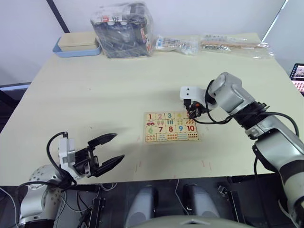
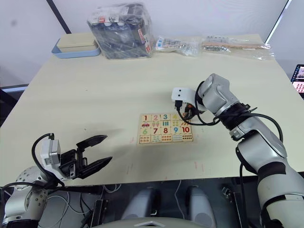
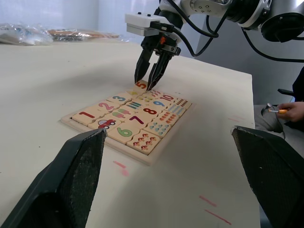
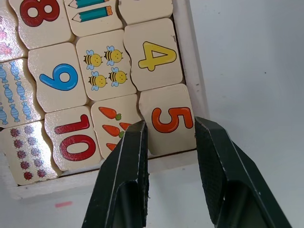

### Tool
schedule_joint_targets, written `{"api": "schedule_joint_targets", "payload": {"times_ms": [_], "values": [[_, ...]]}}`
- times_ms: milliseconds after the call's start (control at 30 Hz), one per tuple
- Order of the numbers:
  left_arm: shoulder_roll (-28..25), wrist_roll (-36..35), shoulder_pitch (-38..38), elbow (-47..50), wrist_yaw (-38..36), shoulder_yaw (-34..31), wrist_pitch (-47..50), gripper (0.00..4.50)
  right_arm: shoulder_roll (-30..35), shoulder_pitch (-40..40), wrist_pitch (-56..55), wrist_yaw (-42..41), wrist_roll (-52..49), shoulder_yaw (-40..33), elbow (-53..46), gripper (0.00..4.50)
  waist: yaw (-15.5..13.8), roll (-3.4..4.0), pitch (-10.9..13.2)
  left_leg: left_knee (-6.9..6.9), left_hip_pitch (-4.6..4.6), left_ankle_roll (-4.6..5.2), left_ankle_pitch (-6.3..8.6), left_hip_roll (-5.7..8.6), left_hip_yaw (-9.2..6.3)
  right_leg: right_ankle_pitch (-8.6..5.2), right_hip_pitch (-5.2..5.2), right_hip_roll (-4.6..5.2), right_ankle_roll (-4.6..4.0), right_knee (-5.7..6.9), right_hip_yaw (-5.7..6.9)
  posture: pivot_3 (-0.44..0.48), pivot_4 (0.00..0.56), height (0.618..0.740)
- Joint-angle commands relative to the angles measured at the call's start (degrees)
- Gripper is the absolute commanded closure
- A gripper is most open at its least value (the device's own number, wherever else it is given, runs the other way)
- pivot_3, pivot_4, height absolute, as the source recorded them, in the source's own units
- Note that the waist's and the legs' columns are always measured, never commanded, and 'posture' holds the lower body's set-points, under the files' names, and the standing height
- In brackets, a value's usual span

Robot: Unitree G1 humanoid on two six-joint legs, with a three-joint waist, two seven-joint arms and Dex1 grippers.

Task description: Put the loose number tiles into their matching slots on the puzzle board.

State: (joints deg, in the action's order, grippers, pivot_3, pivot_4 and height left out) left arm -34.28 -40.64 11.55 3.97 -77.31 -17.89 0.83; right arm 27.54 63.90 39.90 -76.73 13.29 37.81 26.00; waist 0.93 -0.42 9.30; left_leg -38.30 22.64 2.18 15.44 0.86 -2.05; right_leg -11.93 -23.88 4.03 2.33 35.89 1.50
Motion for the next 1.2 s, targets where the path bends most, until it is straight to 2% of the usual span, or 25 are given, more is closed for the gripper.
{"api": "schedule_joint_targets", "payload": {"times_ms": [33, 1200], "values": [[-0.3, -0.4, -0.1, 1.7, 0.0, -0.9, -0.3, 0.0, 0.3, 1.1, 0.0, -0.4, 0.4, -1.1, -1.4, 3.63, 0.0, 0.0, 0.0, 0.0, 0.0, 0.0, 0.0, 0.0, 0.0, 0.0, 0.0, 0.0, 0.0, 0.0, 0.0, 0.0, 0.15, 0.74], [-0.3, -0.3, 0.3, 1.5, -0.2, -0.9, -0.5, 0.0, -0.1, 1.0, -0.5, -0.7, 1.0, -1.1, -1.2, 3.63, 0.0, 0.0, 0.0, 0.0, 0.0, 0.0, 0.0, 0.0, 0.0, 0.0, 0.0, 0.0, 0.0, 0.0, 0.0, 0.0, 0.15, 0.74]]}}
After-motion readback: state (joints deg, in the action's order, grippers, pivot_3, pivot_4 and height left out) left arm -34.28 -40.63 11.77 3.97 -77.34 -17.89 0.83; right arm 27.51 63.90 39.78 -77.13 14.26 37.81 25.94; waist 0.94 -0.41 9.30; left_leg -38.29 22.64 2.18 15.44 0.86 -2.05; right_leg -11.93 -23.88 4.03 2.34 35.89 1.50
